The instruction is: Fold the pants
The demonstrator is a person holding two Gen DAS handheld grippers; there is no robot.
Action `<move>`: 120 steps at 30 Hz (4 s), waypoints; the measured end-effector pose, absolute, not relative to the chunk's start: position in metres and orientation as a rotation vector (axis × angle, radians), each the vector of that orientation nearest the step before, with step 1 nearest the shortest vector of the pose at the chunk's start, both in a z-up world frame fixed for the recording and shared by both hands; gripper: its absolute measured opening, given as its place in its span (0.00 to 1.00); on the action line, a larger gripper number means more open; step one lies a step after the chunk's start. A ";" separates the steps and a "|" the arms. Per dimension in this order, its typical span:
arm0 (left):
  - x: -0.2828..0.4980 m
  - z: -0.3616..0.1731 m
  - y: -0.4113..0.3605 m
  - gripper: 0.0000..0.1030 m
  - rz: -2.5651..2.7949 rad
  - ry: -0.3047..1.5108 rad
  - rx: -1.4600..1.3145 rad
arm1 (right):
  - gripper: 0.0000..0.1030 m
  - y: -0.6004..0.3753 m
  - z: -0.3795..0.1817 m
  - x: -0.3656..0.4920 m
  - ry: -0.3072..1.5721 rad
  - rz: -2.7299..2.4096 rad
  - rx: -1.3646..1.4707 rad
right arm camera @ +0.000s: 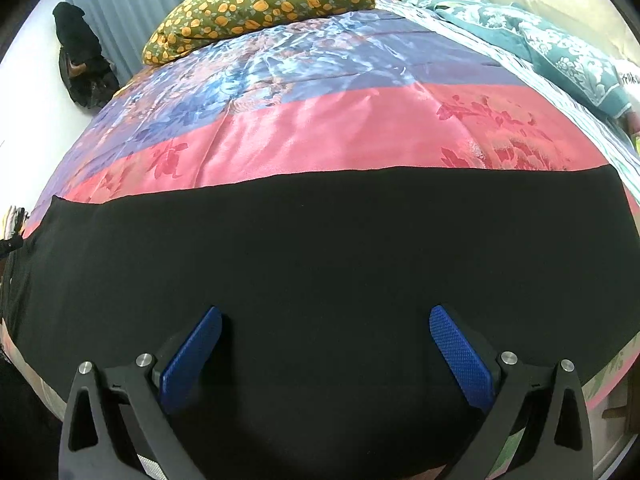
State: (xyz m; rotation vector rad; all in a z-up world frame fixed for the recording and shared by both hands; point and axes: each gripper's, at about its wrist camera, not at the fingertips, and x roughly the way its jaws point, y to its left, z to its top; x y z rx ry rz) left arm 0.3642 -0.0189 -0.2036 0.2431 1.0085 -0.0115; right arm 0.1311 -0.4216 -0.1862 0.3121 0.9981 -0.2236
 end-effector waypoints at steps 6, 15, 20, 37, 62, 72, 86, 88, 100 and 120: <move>0.384 -0.226 0.022 0.75 0.159 1.147 0.014 | 1.00 -0.421 -0.186 0.129 0.989 -0.220 0.307; 0.412 -0.216 -0.060 0.81 -0.036 1.073 0.221 | 1.00 -0.418 -0.187 0.130 0.985 -0.223 0.292; 0.441 -0.238 -0.038 0.92 0.050 1.136 0.063 | 1.00 -0.418 -0.187 0.129 0.980 -0.219 0.288; 0.246 -0.211 -0.021 0.79 -0.292 1.216 0.257 | 1.00 -0.415 -0.187 0.127 0.972 -0.226 0.273; 0.241 -0.214 -0.069 0.87 -0.149 1.086 0.365 | 1.00 -0.413 -0.188 0.126 0.962 -0.243 0.267; 0.245 -0.208 -0.095 0.87 -0.129 1.036 0.450 | 1.00 -0.412 -0.188 0.123 0.954 -0.235 0.260; 0.258 -0.233 -0.136 0.92 -0.193 1.050 0.423 | 1.00 -0.421 -0.180 0.125 0.968 -0.205 0.313; 0.257 -0.241 -0.139 0.93 -0.185 1.047 0.429 | 1.00 -0.444 -0.170 0.124 0.961 -0.187 0.407; 0.253 -0.247 -0.118 0.98 -0.170 1.068 0.245 | 1.00 -0.665 -0.126 0.065 0.916 -0.406 0.458; 0.254 -0.249 -0.115 1.00 -0.166 1.059 0.234 | 0.38 -0.692 -0.195 0.050 1.016 -0.061 0.818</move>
